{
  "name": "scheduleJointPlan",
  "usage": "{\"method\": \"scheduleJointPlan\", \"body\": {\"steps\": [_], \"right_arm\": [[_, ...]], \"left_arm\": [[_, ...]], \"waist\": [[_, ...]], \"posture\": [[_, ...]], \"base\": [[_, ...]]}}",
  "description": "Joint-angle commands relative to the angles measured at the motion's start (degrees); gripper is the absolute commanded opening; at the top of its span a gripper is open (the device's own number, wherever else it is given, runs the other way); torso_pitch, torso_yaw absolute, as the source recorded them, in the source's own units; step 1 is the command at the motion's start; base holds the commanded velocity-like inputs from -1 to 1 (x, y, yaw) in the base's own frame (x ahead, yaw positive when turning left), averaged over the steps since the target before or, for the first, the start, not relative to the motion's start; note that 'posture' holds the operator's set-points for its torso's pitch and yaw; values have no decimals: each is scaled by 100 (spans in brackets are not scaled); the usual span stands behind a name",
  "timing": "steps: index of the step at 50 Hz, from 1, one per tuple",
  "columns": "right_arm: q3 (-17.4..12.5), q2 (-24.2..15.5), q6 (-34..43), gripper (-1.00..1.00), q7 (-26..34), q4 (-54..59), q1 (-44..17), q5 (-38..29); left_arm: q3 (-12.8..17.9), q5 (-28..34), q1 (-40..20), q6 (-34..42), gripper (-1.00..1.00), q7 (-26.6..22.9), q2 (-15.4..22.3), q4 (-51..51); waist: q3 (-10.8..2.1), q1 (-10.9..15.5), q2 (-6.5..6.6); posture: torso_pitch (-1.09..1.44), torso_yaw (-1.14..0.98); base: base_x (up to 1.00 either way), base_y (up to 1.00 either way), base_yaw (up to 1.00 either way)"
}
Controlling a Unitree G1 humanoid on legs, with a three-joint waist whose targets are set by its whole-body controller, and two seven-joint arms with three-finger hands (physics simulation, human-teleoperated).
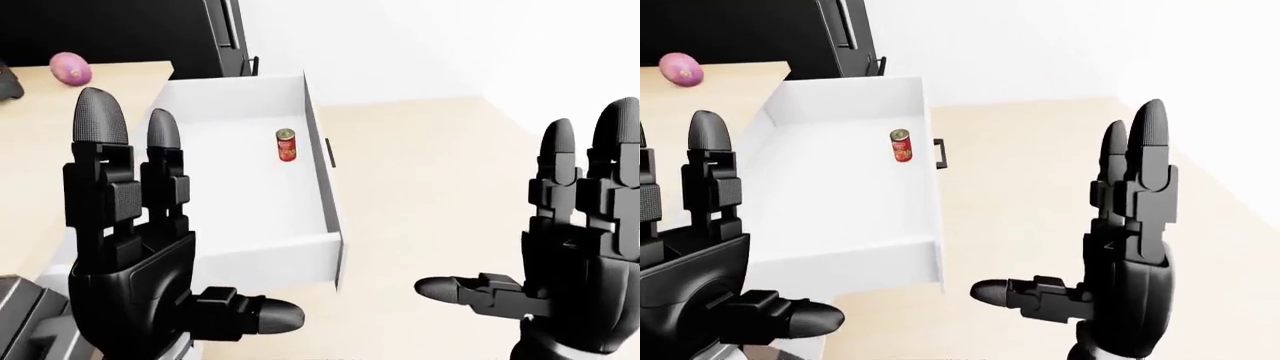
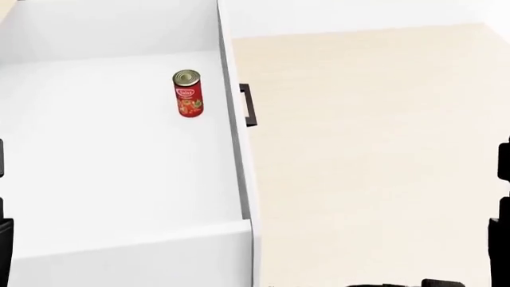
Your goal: Close the right drawer.
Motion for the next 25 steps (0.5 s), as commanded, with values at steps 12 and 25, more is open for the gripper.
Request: {"method": "scheduleJointPlan", "body": {"steps": [12,25], "right_arm": [[-51,-48,206,100,-181,-46,-331,-136],[33,-46,-104,100,-169,-26,-208,-178]], "left_arm": [[-23,8,-78,-59,100,28,3,-224],[-26,18,-68,-104,100,21,4,-179]], "waist": [[-72,35,-5],[-108,11,25]], "posture": [[0,0],[0,0]], "base": [[0,0,0],[0,0,0]]}}
